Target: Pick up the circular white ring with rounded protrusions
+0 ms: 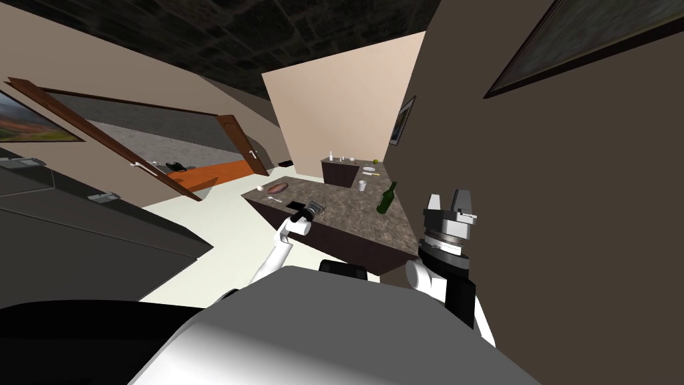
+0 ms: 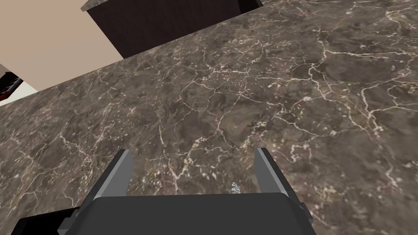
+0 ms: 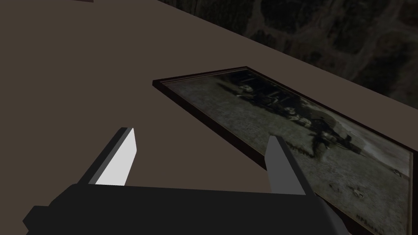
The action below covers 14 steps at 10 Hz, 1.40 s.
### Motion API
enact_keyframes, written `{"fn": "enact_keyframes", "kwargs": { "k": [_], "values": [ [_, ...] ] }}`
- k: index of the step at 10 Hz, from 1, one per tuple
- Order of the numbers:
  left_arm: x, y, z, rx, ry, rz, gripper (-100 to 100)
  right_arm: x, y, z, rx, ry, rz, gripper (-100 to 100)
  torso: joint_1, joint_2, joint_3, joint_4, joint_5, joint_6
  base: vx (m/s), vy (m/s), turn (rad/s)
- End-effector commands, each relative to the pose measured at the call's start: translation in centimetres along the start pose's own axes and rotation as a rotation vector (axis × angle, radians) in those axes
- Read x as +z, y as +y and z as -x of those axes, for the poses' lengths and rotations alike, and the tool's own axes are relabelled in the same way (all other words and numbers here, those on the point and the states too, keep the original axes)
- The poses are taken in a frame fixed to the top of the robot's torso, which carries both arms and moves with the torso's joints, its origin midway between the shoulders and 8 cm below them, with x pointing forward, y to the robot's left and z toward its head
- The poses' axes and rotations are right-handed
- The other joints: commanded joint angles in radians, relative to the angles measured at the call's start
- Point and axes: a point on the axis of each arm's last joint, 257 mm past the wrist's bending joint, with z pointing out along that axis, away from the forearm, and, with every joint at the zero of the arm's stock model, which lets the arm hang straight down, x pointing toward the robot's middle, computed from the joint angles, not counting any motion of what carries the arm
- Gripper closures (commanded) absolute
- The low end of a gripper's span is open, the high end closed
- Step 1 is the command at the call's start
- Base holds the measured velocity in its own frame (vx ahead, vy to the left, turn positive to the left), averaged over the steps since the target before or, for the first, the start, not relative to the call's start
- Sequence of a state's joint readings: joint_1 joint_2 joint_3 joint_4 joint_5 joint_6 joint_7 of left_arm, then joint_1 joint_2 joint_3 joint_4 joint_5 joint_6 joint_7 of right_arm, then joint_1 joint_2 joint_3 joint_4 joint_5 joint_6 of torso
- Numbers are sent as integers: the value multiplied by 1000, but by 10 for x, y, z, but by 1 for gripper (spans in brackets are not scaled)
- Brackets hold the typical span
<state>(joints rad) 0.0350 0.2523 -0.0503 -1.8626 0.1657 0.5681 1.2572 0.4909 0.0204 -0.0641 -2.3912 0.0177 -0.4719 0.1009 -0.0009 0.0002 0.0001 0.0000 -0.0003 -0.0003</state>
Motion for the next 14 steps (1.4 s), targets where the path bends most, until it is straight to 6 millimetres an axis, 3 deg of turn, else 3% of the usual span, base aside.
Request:
{"fn": "enact_keyframes", "kwargs": {
  "k": [1,14],
  "values": [
    [2,4,8,-21,-34,13,-100,0,0,0,0,0,0,0,0,0,0,0,0,0,-2,-13,1],
    [13,14,85,-234,-373,66,-100,0,0,0,0,0,0,0,0,0,0,0,0,0,-2,-17,-4]
  ]
}}
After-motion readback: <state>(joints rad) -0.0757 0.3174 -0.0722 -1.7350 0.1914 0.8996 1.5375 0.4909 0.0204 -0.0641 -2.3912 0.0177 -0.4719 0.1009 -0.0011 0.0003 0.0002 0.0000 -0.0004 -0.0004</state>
